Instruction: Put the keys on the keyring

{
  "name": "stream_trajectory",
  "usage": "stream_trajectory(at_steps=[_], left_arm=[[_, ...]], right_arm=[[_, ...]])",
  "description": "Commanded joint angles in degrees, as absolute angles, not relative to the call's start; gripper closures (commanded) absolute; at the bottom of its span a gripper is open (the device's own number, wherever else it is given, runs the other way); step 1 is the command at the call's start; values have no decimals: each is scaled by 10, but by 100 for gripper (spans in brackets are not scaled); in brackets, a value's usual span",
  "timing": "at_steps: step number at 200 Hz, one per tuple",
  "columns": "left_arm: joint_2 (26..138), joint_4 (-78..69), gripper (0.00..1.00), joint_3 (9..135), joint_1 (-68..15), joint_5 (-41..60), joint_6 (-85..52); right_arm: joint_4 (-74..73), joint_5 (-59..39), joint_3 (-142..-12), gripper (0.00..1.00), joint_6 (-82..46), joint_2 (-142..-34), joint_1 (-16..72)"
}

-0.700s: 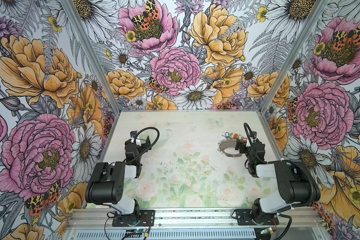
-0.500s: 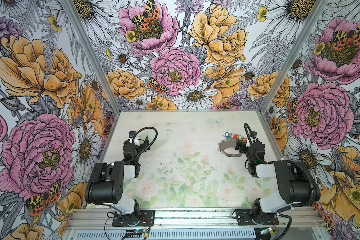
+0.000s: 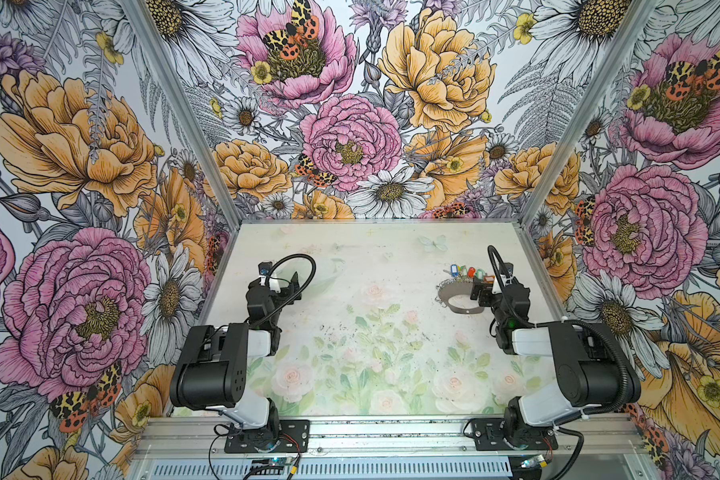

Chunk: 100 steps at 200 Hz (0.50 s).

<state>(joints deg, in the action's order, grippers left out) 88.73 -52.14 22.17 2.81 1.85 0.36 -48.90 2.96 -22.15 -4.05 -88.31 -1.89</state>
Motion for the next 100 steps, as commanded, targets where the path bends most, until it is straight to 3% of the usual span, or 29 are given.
stream_trajectory(at_steps=[1, 64, 100], left_arm=[[889, -537, 1, 217, 30, 32, 2], [888, -539, 1, 217, 30, 33, 2], [847, -589, 1, 172, 26, 82, 26]], right_arm=[[-498, 31, -226, 1, -48, -881, -18], [-497, 32, -226, 1, -47, -881, -18], [-535, 2, -201, 0, -27, -874, -11]])
